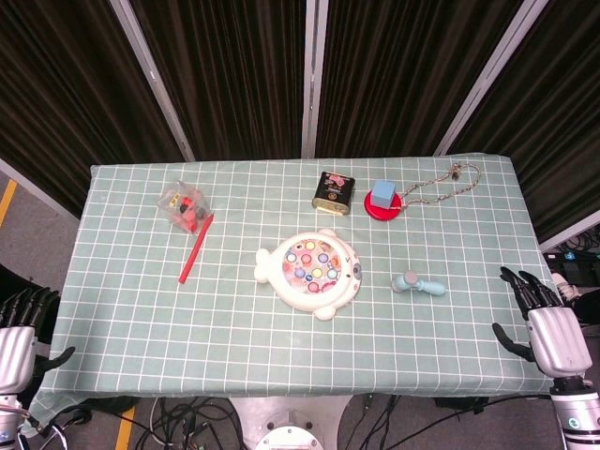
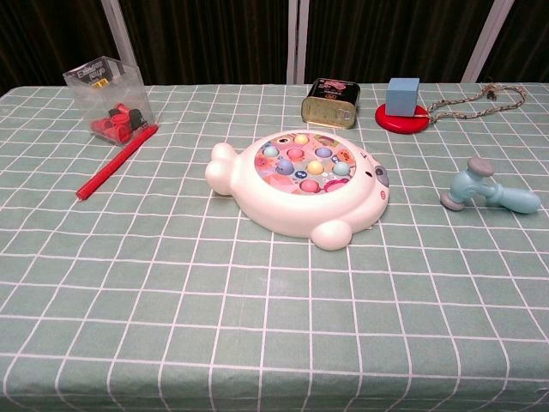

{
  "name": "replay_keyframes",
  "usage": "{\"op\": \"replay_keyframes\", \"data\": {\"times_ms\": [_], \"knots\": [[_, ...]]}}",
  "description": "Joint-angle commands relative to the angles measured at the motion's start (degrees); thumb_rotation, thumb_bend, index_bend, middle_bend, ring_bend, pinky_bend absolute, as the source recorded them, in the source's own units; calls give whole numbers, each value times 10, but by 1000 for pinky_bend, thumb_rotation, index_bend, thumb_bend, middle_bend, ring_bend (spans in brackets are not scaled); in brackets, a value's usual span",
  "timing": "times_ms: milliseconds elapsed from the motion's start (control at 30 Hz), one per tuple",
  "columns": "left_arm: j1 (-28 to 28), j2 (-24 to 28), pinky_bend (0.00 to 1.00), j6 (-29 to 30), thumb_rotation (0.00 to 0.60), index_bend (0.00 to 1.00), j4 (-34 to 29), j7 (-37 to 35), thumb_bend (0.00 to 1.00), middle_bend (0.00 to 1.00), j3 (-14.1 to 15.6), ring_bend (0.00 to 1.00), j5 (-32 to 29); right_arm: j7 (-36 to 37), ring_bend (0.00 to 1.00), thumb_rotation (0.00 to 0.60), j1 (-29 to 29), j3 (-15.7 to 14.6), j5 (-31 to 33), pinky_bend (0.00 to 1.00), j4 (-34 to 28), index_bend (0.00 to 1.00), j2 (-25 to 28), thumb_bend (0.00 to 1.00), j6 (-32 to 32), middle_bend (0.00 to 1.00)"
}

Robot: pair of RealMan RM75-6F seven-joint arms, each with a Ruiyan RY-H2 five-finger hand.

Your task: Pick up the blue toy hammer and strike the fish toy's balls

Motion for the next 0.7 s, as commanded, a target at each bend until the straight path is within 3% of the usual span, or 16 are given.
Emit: {"op": "replay_keyframes", "data": {"times_ms": [33, 167, 367, 500, 700], "knots": [[1, -1, 87, 0, 600, 149, 1, 1, 106, 107, 1, 46, 0, 0, 98, 600, 1, 0, 2, 217, -1, 64, 1, 200, -5, 188], [0, 3, 87, -3, 600, 149, -3, 2, 106, 107, 1, 46, 1, -6, 98, 600, 10, 1, 10, 217, -6, 64, 2, 196, -26, 195], [-1, 2, 87, -3, 600, 149, -6, 4, 106, 107, 0, 46, 3, -29, 98, 600, 72, 22, 55, 217, -14, 64, -7, 176, -134, 196], [-1, 3, 87, -10, 600, 149, -8, 6, 106, 107, 4, 46, 1, -49, 98, 600, 128, 44, 103, 217, 10, 79, -40, 156, -224, 203], [-1, 4, 87, -15, 600, 149, -3, -1, 105, 107, 2, 46, -7, -80, 102, 600, 177, 61, 154, 217, 57, 176, -93, 155, -289, 239]]}}
